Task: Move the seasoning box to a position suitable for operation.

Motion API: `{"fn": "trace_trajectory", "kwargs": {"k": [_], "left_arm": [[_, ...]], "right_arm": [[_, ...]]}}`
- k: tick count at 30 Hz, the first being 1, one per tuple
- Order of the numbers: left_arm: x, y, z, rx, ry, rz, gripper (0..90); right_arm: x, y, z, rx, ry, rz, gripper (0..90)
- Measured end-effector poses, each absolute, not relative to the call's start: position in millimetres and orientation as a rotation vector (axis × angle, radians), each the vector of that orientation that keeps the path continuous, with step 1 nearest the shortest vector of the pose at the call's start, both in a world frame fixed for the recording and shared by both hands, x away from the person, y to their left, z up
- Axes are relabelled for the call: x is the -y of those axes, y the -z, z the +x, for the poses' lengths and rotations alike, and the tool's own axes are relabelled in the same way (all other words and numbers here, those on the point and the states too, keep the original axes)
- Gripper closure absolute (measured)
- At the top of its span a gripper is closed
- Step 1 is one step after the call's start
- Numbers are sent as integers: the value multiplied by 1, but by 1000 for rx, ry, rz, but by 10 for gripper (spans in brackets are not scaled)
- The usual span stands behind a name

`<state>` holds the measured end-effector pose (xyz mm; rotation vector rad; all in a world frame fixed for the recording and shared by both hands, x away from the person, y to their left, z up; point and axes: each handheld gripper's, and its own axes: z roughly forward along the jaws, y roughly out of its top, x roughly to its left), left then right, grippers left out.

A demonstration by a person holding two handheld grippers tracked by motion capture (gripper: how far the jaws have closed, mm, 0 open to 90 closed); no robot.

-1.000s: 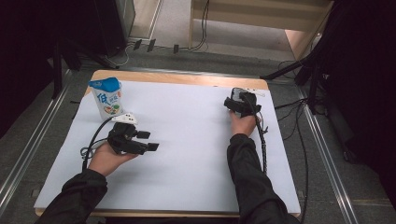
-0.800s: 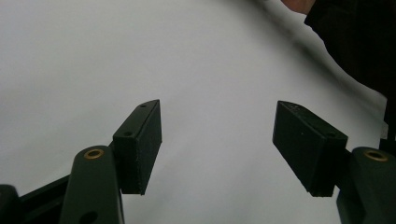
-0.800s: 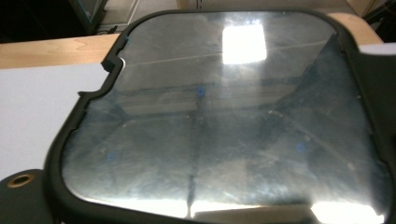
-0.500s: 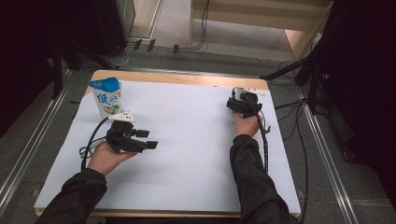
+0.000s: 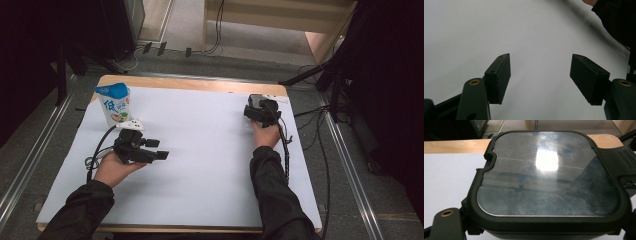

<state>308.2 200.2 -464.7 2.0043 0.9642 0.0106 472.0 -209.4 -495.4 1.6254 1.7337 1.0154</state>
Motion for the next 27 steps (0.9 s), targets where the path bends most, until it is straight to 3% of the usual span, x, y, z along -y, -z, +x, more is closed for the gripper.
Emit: {"fn": "trace_trajectory", "kwargs": {"k": [11, 27], "left_arm": [[-198, 465, 310, -964, -16, 2000, 338], [-187, 463, 314, -932, -5, 2026, 342]], "right_arm": [[196, 471, 442, -1859, -1116, 1484, 158], [180, 457, 363, -2038, -1217, 1306, 158]]}}
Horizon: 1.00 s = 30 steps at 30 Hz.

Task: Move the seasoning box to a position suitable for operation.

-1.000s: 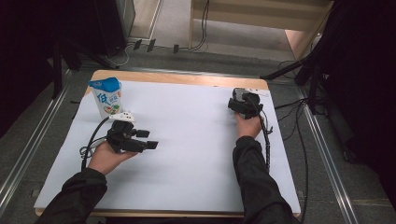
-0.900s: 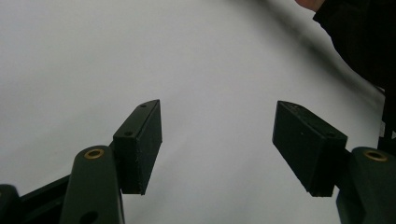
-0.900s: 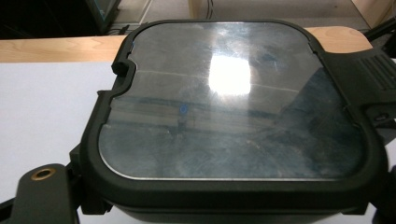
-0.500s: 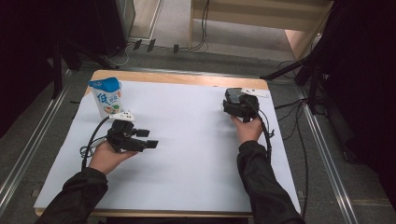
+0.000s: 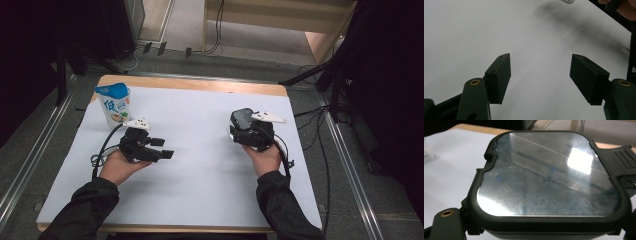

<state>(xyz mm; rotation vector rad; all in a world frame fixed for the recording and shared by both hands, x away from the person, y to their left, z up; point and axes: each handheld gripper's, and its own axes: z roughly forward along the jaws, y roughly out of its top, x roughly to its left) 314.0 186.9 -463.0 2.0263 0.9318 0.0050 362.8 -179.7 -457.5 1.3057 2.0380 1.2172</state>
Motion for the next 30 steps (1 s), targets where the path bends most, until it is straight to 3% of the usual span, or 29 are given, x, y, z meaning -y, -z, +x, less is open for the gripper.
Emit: {"fn": "trace_trajectory", "kwargs": {"k": [9, 30], "left_arm": [[-187, 464, 319, -925, -3, 2032, 356], [-181, 468, 324, -923, -28, 2046, 381]], "right_arm": [[171, 463, 340, -2082, -1242, 1276, 157], [124, 482, 338, -2231, -1275, 1186, 157]]}}
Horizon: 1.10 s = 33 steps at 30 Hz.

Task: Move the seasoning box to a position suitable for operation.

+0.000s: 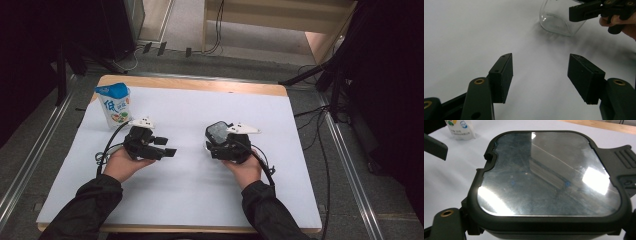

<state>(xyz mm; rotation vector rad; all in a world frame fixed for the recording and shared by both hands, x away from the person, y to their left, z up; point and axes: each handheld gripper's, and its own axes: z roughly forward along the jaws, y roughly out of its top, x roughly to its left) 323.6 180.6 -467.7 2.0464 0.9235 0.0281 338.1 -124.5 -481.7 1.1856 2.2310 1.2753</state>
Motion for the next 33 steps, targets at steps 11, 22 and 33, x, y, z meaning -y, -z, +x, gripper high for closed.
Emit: {"fn": "trace_trajectory", "kwargs": {"k": [11, 22, 33], "left_arm": [[-186, 468, 324, -947, -27, 2012, 387], [-189, 467, 318, -959, -58, 2018, 388], [-187, 467, 319, -955, -68, 2020, 389]], "right_arm": [[100, 495, 341, -2291, -1248, 1120, 157], [88, 505, 336, -2291, -1232, 1066, 155], [93, 499, 333, -2324, -1250, 1095, 112]]}}
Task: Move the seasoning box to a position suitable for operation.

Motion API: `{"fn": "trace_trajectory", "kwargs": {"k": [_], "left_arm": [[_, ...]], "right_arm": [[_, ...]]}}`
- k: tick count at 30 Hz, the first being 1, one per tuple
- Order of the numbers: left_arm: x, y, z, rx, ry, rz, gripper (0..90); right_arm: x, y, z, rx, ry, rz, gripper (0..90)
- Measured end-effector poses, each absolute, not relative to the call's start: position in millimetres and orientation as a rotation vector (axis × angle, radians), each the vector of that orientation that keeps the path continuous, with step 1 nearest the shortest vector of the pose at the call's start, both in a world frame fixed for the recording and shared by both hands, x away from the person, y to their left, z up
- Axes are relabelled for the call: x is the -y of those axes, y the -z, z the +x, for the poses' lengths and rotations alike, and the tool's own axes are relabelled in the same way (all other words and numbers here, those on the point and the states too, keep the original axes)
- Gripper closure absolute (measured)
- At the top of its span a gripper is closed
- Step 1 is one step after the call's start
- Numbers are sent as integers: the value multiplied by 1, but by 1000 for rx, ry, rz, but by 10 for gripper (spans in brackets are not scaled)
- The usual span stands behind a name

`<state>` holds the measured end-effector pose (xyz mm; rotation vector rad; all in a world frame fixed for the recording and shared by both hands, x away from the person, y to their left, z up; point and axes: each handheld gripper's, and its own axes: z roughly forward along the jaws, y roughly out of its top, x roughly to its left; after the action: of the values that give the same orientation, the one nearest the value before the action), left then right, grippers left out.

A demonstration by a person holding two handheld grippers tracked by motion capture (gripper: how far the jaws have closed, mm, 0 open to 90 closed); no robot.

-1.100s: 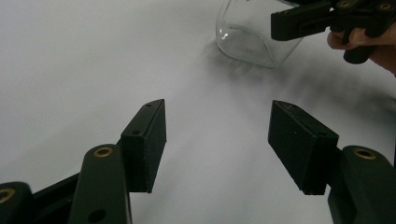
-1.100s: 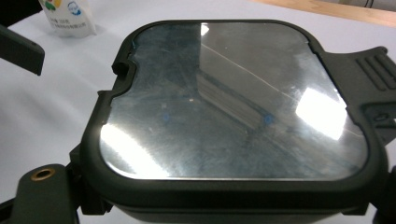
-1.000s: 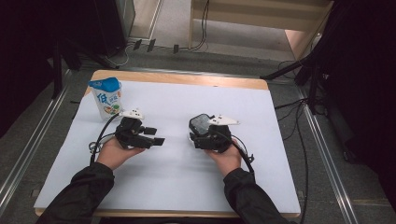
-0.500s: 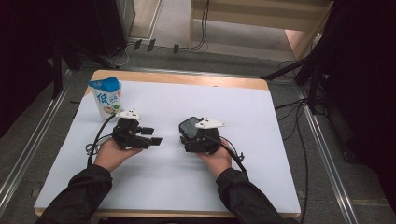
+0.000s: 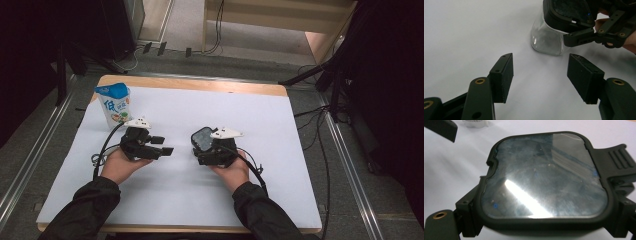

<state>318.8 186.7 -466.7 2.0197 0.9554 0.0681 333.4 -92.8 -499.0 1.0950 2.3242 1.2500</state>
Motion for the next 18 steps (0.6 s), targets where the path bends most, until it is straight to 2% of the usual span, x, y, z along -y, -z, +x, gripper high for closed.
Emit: {"fn": "trace_trajectory", "kwargs": {"k": [8, 18], "left_arm": [[-182, 464, 321, -941, -78, 2022, 411], [-174, 464, 327, -913, -58, 2033, 501]], "right_arm": [[106, 488, 324, -2331, -1269, 1093, 112], [129, 479, 310, -2330, -1257, 1063, 112]]}}
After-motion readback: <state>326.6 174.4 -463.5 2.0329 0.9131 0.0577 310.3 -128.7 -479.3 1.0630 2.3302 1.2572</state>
